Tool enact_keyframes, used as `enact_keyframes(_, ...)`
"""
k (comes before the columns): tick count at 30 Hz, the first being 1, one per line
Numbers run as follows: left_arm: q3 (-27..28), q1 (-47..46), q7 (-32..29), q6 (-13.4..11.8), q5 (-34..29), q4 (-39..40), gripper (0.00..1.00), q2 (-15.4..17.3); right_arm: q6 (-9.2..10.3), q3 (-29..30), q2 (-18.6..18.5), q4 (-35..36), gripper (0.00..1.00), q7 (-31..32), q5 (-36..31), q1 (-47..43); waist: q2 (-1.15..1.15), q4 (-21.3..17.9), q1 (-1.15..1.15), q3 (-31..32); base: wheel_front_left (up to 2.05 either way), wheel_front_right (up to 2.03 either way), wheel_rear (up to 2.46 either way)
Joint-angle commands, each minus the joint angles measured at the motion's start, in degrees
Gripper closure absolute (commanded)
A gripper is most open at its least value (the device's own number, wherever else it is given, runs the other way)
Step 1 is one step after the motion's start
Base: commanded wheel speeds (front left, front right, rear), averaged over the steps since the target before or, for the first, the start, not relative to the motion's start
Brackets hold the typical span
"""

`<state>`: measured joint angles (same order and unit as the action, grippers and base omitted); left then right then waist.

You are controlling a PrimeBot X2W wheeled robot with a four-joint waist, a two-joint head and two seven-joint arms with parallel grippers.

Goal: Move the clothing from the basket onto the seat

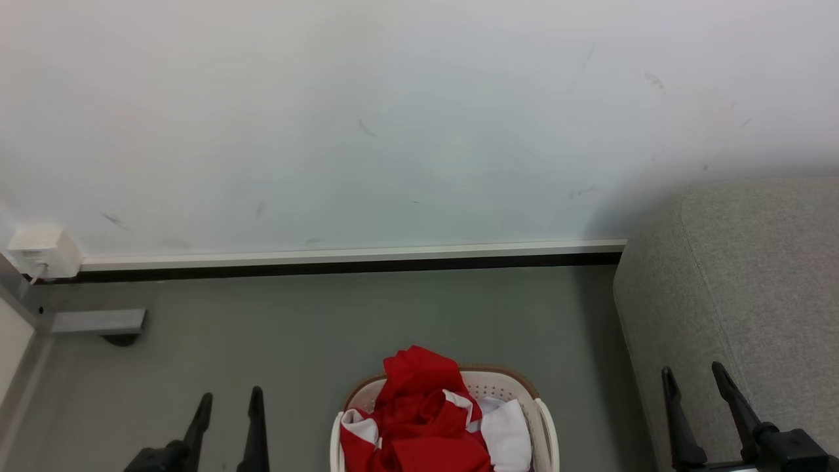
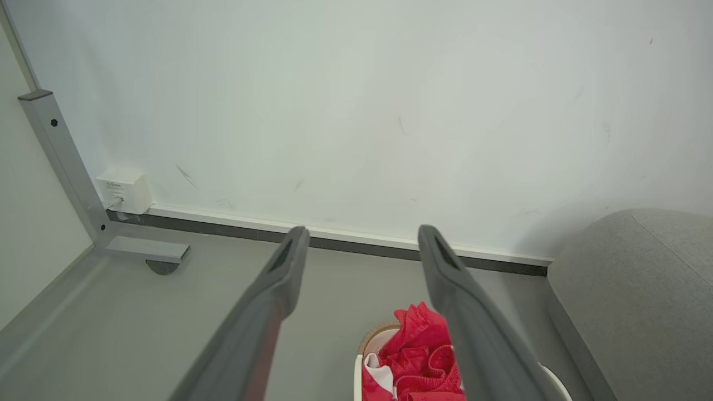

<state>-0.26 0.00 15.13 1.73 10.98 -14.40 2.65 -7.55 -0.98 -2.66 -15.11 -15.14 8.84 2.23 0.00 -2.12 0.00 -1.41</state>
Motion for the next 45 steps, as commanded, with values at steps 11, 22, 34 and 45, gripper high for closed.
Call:
enact_keyframes(11, 0.1, -0.1, 0.0, 0.3, 0.6, 0.1, 0.0, 0.4, 0.12, -0.3, -0.4, -0.2, 0.0, 0.0, 0.8, 0.6, 0.0, -1.0, 0.0, -0.9, 0.0, 0.0, 0.0)
enact_keyframes(22, -4.0, -7.6, 0.0, 3.7, -3.1, -2.4, 0.0, 0.5, 0.12, -1.6, -0.4, 3.1, 0.0, 0.0, 1.7, 5.5, 0.0, -6.1, 0.0, -10.5, 0.0, 0.0, 0.0)
enact_keyframes(34, -19.4, -27.0, -0.8, 5.8, -8.1, -18.5, 0.0, 6.0, 0.12, -3.1, -0.3, 8.7, 0.0, 0.0, 3.5, 12.6, 0.0, -11.9, 0.0, -26.3, 0.0, 0.0, 0.0)
enact_keyframes(45, -40.5, -41.8, -7.1, 5.8, -3.7, -31.5, 0.0, 12.2, 0.12, -4.9, -0.3, 13.9, 0.0, 0.0, 6.0, 17.2, 0.0, -13.8, 0.0, -37.1, 0.0, 0.0, 0.0)
